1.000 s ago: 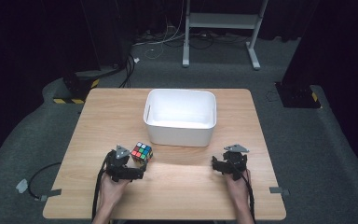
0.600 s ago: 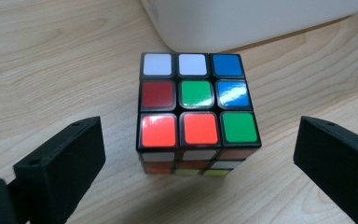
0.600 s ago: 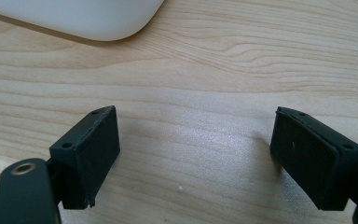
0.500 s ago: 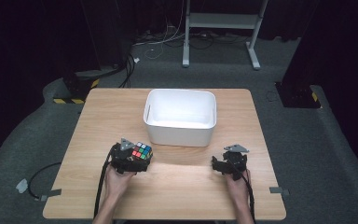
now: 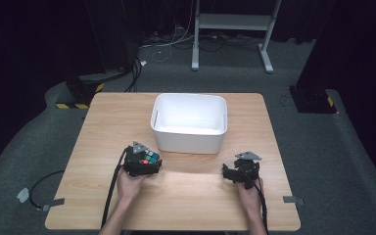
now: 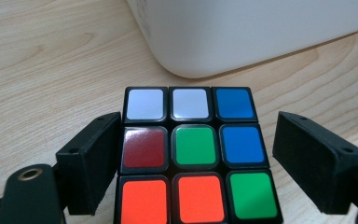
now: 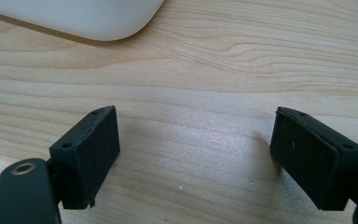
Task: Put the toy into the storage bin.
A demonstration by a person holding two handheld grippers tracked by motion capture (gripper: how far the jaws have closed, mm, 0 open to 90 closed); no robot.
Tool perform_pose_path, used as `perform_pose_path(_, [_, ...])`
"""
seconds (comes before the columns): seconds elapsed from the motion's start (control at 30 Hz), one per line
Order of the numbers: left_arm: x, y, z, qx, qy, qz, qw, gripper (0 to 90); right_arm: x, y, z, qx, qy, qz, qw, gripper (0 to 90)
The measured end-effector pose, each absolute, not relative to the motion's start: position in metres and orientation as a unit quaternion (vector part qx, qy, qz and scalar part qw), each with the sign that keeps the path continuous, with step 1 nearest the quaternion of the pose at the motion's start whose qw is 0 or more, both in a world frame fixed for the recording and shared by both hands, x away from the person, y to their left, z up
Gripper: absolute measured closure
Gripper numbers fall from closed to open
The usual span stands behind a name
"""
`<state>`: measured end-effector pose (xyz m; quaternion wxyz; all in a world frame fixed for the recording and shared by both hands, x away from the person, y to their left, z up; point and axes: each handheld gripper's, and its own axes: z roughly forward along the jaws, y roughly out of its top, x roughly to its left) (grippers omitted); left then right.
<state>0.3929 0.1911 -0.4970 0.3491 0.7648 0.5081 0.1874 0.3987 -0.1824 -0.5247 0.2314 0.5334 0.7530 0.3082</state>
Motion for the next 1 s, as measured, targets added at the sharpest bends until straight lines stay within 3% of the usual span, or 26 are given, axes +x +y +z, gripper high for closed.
perform_pose_path(0.4, [0.3964, 0.1882, -0.5021, 0.765, 0.509, 0.197, 0.342, 18.8, 0.3987, -0.1824, -0.5247, 0.533, 0.753, 0.308, 0.231, 15.6])
perform_pose_path(1.0, [0.3971, 0.1861, -0.5069, 0.76, 0.509, 0.211, 0.346, 30.6, 0.3985, -0.1823, -0.5246, 0.533, 0.753, 0.308, 0.231, 15.6])
